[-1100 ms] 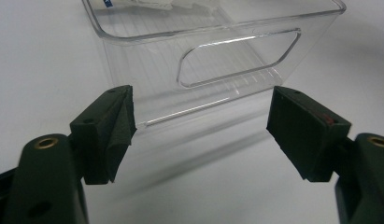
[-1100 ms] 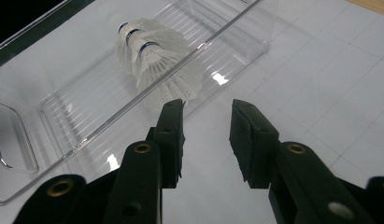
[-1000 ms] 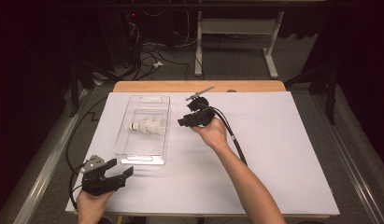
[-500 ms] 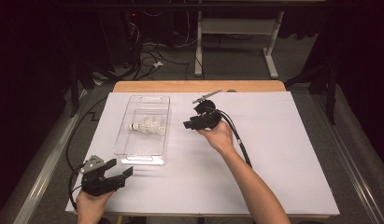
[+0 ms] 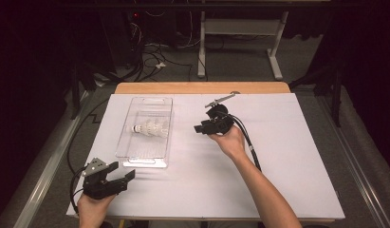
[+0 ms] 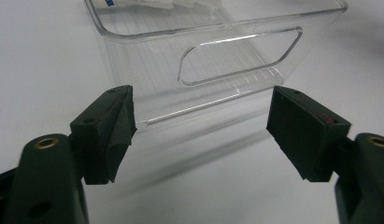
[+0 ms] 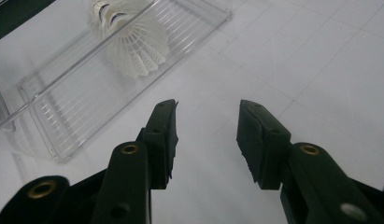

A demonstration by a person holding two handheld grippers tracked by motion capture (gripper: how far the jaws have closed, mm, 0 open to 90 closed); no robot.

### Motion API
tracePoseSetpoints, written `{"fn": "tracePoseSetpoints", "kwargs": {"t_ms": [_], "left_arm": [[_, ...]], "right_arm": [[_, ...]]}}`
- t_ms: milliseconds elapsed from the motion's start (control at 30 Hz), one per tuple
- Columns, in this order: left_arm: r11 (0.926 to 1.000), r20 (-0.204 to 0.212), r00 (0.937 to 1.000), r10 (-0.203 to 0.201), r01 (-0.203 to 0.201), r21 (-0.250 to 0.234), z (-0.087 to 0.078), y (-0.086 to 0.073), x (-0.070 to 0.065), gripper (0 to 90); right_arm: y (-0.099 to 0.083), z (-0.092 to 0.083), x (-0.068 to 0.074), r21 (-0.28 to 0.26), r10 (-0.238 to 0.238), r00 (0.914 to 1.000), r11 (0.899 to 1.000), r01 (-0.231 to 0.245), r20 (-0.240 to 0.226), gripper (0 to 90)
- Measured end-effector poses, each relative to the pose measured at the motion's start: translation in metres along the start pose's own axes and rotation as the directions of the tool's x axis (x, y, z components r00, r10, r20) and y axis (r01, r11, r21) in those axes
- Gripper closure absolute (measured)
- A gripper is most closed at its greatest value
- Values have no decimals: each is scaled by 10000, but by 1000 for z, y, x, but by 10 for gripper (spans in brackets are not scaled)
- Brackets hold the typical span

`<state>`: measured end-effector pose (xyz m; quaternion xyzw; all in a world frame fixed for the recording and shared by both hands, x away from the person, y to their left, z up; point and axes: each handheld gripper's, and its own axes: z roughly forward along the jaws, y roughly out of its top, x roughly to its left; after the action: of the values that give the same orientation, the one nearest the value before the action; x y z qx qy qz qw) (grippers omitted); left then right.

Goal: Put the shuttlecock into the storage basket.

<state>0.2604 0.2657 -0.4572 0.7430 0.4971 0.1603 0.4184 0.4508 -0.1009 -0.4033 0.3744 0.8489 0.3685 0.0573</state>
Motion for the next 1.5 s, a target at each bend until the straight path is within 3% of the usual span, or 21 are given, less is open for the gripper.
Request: {"fn": "tracePoseSetpoints", "kwargs": {"t_ms": [1500], "left_arm": [[9999, -8, 9999, -133, 133, -4, 0, 0, 0, 247]], "right_arm": [[-49, -37, -32, -311, 681, 9963, 9973, -665, 523, 550]]}}
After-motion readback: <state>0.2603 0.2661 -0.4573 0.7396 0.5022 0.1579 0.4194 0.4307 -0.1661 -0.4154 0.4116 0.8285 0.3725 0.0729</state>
